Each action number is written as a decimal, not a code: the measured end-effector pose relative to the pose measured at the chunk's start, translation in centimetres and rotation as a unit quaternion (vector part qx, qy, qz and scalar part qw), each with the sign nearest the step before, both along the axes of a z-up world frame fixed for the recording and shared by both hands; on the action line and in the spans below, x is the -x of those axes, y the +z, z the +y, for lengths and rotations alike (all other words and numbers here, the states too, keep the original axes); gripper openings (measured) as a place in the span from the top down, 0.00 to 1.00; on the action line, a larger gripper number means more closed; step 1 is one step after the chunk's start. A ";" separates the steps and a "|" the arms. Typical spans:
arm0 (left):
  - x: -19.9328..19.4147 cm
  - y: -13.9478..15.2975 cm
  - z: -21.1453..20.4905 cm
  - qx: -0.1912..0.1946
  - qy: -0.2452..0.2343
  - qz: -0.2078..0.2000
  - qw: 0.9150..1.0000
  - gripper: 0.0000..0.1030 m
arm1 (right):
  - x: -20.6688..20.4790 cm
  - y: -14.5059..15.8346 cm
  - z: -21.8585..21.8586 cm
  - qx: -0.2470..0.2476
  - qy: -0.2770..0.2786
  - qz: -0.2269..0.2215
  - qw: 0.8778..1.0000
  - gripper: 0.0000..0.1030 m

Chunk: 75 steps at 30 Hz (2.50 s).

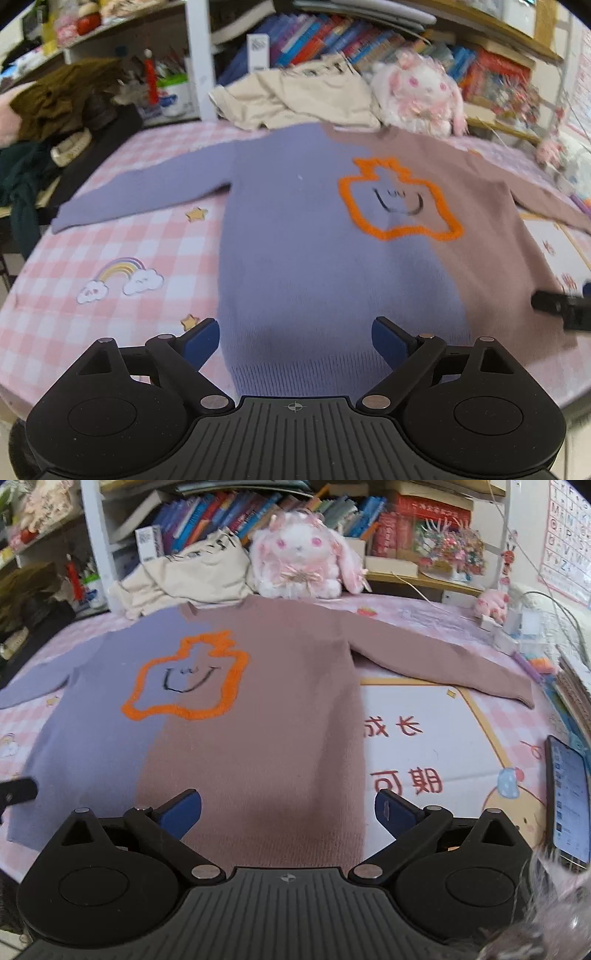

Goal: Fold clothes
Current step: 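Open both grippers and release the hem, leaving the sweater spread flat, then grasp the lavender sleeve cuff with the left gripper and lift it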

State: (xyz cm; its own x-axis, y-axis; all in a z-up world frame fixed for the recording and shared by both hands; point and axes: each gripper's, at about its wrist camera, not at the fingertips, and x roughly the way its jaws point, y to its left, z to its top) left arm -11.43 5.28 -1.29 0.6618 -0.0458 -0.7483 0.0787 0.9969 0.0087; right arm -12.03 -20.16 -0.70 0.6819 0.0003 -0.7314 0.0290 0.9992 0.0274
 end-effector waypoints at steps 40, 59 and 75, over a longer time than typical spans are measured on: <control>-10.5 -1.5 21.3 0.022 0.050 -0.007 0.999 0.11 | -3.5 -0.1 15.8 0.028 -0.074 0.010 0.997 0.01; -15.0 -3.7 33.4 0.207 0.226 -0.083 0.948 0.13 | -2.8 0.1 15.3 0.050 -0.090 0.019 0.994 0.01; -16.5 -4.3 30.2 0.338 0.189 -0.059 0.920 0.13 | -3.3 0.1 15.6 0.056 -0.077 0.018 0.995 0.01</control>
